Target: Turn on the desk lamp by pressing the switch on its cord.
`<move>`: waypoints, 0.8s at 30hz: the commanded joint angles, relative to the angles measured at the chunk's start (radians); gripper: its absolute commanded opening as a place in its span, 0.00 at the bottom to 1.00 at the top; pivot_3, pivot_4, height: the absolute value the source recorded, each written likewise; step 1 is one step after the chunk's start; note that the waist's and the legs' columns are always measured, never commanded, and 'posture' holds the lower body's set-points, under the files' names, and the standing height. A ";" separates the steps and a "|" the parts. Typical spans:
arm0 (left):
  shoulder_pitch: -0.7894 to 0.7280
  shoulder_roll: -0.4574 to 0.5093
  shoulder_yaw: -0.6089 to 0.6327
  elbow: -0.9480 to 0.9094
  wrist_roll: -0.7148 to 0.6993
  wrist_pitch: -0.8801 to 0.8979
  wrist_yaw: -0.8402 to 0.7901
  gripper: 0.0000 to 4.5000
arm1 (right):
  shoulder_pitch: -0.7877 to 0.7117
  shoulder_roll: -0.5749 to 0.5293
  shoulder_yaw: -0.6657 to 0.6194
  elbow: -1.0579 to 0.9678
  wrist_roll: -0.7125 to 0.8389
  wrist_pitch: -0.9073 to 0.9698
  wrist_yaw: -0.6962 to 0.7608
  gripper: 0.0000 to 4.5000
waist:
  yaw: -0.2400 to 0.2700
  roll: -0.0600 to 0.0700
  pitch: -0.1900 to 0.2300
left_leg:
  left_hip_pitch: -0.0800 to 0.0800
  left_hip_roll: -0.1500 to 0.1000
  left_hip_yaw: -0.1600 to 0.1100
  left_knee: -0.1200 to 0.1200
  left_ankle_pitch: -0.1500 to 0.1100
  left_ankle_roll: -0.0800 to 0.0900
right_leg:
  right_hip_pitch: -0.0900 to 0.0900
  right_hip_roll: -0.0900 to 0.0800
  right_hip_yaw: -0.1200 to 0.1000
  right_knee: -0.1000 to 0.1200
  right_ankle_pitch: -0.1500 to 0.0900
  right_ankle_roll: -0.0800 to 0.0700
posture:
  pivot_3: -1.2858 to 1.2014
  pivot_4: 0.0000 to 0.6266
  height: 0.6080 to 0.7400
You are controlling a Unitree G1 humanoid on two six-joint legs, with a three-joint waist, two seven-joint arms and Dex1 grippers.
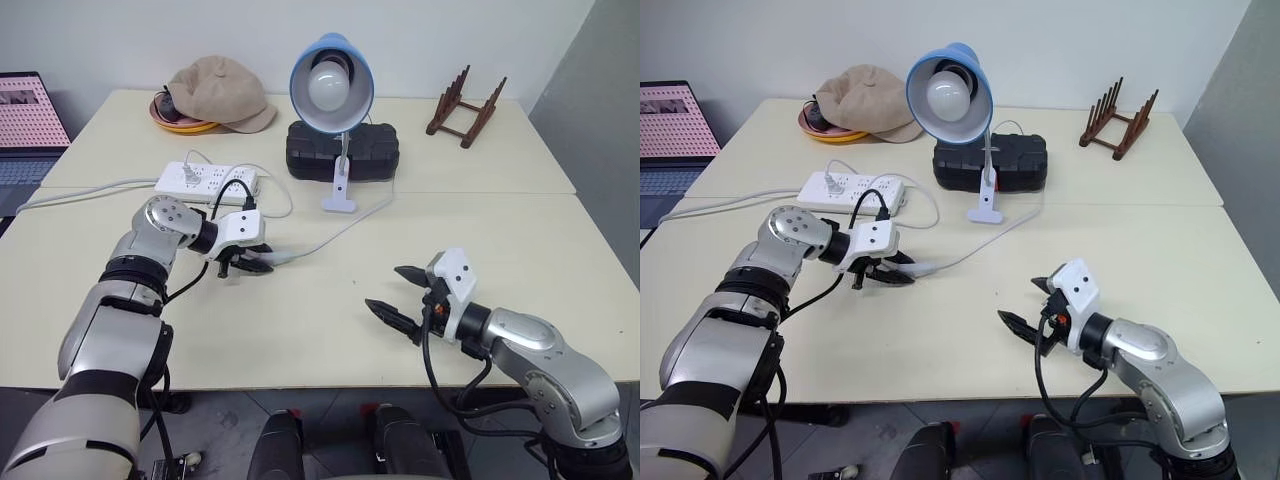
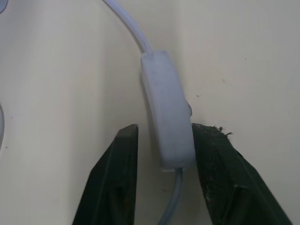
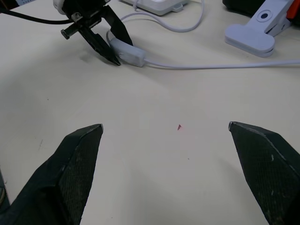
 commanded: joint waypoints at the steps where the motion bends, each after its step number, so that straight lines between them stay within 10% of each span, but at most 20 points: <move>1: -0.022 0.018 0.006 0.004 0.021 -0.008 -0.017 0.19 | -0.006 -0.020 -0.031 -0.005 0.020 -0.031 0.009 1.00 | 0.000 0.000 0.000 | 0.000 0.000 0.000 0.000 0.000 0.000 | 0.000 0.000 0.000 0.000 0.000 0.000 | 0.52 0.24 1.00; 6: -0.019 0.025 0.019 -0.008 0.011 0.019 -0.063 0.09 | 0.018 -0.044 -0.034 -0.003 0.031 -0.047 0.022 1.00 | -0.001 0.000 0.000 | 0.001 0.000 0.000 0.000 0.000 0.000 | 0.000 0.000 0.000 0.000 0.000 0.000 | 0.52 0.24 1.00; 11: -0.034 -0.055 0.127 -0.139 -0.166 0.443 -0.188 0.09 | 0.033 0.015 -0.082 -0.006 0.118 -0.017 0.002 1.00 | 0.000 0.000 0.000 | 0.001 0.000 0.000 0.000 0.000 0.000 | 0.000 0.000 0.000 0.001 0.000 0.000 | 0.52 0.24 1.00; 16: 0.090 -0.054 0.129 -0.578 -0.426 1.053 -0.224 0.09 | 0.075 0.082 -0.170 -0.041 0.390 0.118 -0.015 1.00 | -0.005 0.000 0.000 | -0.001 0.000 -0.002 0.001 0.000 0.000 | 0.001 0.000 -0.001 0.001 0.000 0.000 | 0.52 0.24 1.00; 20: 0.159 -0.107 0.229 -0.874 -0.664 1.509 -0.114 0.09 | 0.060 0.169 -0.266 0.027 0.904 0.135 -0.188 1.00 | -0.018 0.000 0.000 | 0.000 0.001 -0.003 0.001 0.000 0.000 | 0.001 0.000 -0.001 0.003 0.000 0.000 | 0.52 0.24 1.00; 24: 0.204 -0.151 0.313 -1.018 -0.800 1.722 0.004 0.09 | 0.018 0.164 -0.258 0.082 1.103 0.094 -0.330 1.00 | -0.024 0.000 0.000 | 0.006 0.001 -0.003 0.002 0.001 0.001 | 0.002 0.001 0.000 0.012 -0.001 -0.002 | 0.52 0.24 1.00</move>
